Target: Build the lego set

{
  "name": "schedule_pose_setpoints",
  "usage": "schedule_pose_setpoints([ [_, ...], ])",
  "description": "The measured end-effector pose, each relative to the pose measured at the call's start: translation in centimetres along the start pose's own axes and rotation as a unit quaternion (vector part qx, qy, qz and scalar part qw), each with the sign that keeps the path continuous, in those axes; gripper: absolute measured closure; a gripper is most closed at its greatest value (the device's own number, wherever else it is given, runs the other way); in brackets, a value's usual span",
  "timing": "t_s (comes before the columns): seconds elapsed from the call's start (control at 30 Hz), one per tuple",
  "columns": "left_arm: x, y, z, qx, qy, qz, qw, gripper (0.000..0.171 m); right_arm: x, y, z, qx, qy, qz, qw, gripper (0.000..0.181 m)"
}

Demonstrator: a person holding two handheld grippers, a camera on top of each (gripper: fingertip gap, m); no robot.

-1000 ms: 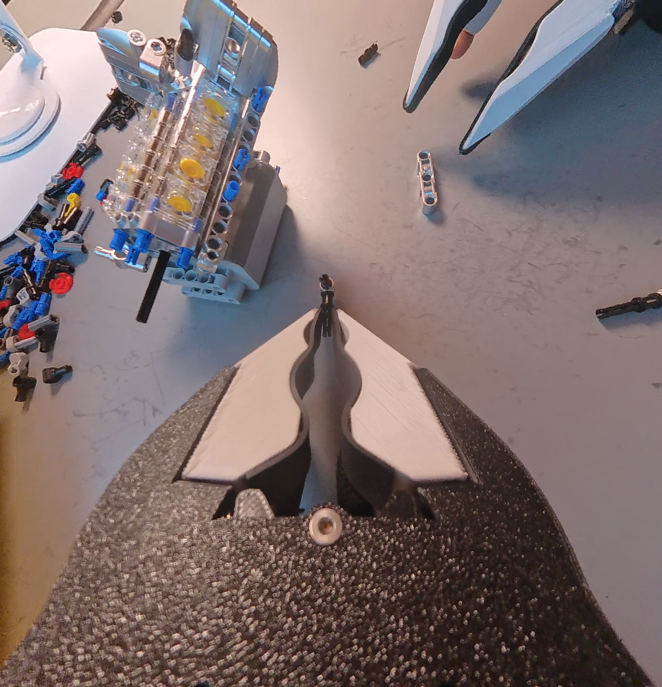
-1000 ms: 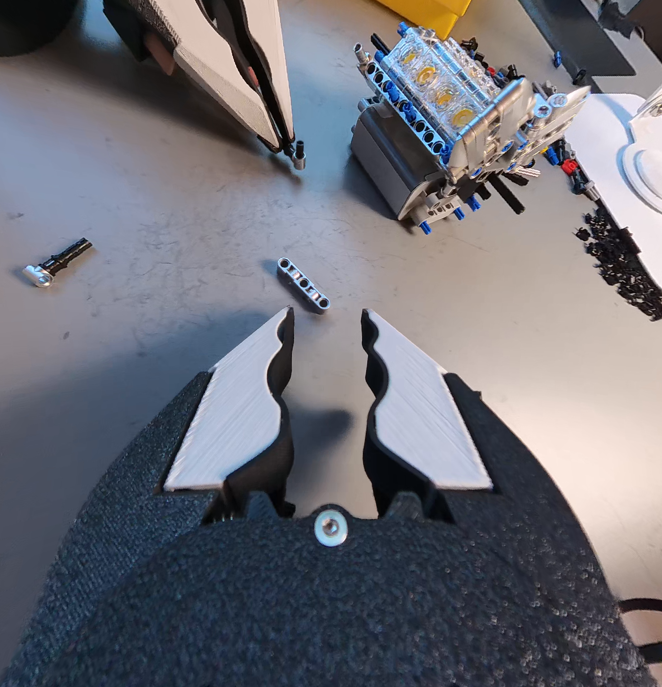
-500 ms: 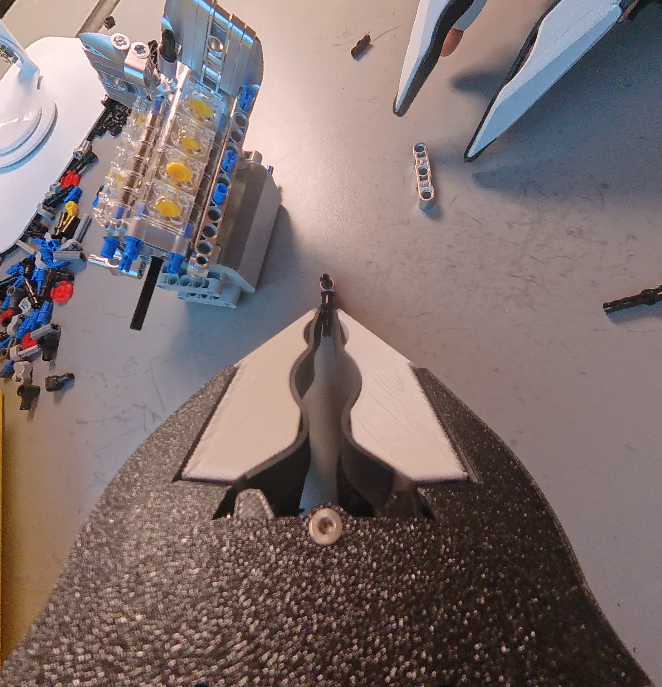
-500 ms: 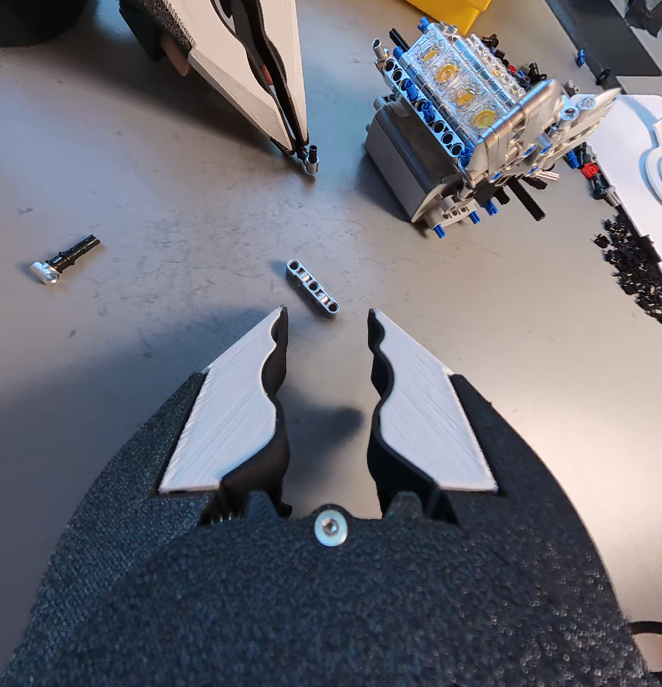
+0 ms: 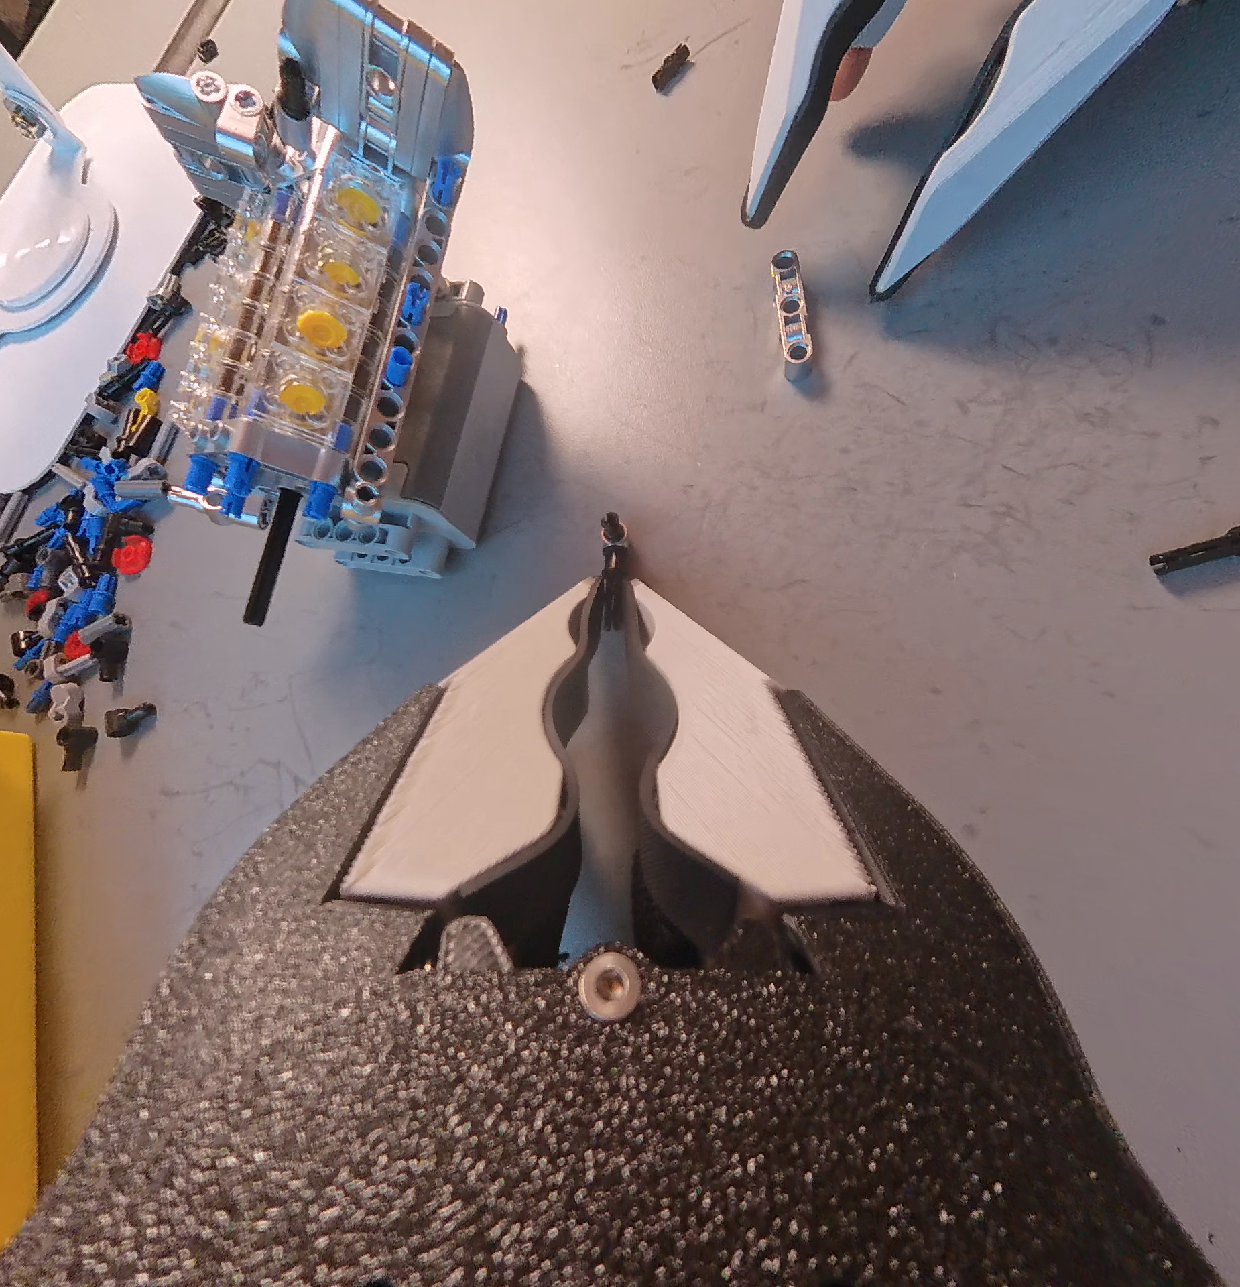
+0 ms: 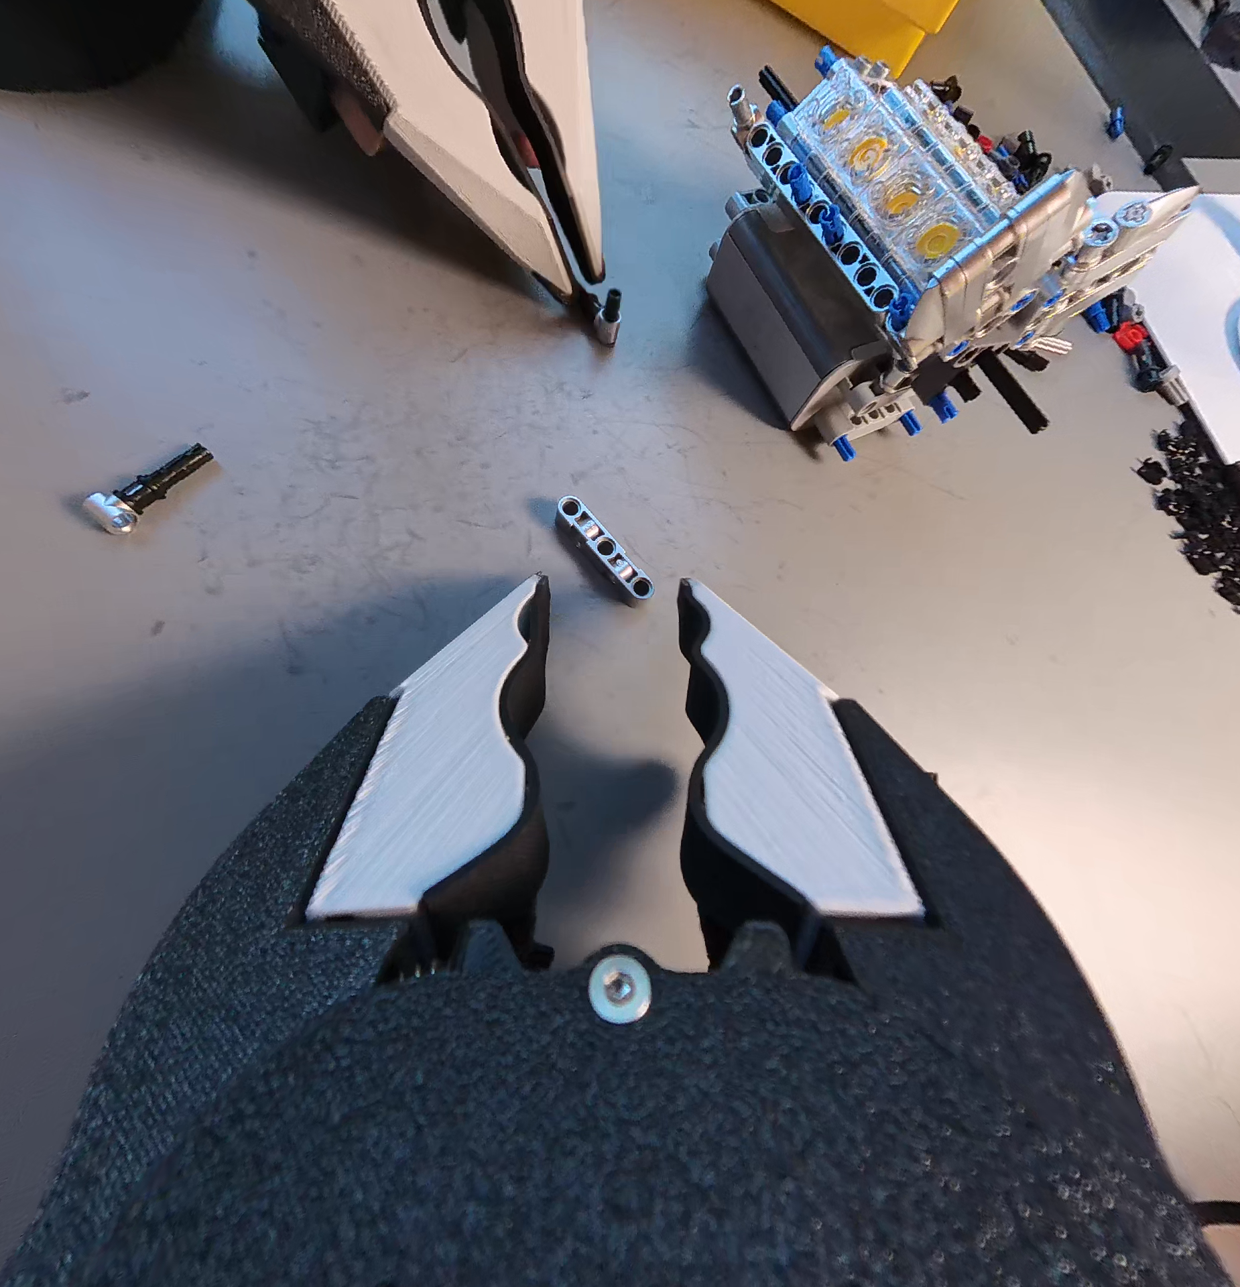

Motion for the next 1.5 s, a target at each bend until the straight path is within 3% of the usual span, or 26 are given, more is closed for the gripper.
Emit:
schedule_pose_setpoints([
  [0.17,-0.2,-1.5,-1.1,0.048,0.036,-0.060,0.996,0.159,0.4,0.2,-0.4,0.004,0.004,0.016,1.000,0.147],
  [0.3,-0.2,-2.8,-2.1,0.090,0.071,-0.095,0.989,0.155,4.4,1.2,-3.3,0.031,0.088,0.084,0.992,0.147],
  [0.43,2.0,-3.4,-2.6,0.102,0.126,-0.065,0.985,0.154,8.3,5.3,-7.0,-0.006,0.175,0.159,0.972,0.147],
  [0.63,5.5,-2.9,-2.5,0.085,0.193,-0.007,0.978,0.153,6.2,8.4,-7.3,-0.059,0.100,0.179,0.977,0.151],
  [0.9,9.8,-1.7,-3.1,0.044,0.294,0.043,0.954,0.154,7.4,7.6,-3.3,-0.085,0.083,0.147,0.982,0.156],
  [1.13,10.9,-0.8,-2.9,0.018,0.299,0.072,0.951,0.154,6.9,7.2,-2.3,-0.086,0.056,0.151,0.983,0.176],
  [1.33,11.7,-0.2,-2.7,0.005,0.296,0.098,0.950,0.155,6.7,7.1,-2.5,-0.095,0.068,0.131,0.984,0.176],
  [1.5,12.6,0.4,-2.7,-0.006,0.303,0.126,0.944,0.155,6.4,2.6,-3.6,-0.001,0.086,0.068,0.994,0.177],
])
Point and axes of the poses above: each gripper's, where its closed fingertips meet, z out along the fingers, y out of its underside, x = y × z across the jaws, the point moved 2 cm from there along -z, back along the fingers, and after that the axes turned 15 degrees about -z, right-handed, at the moved point
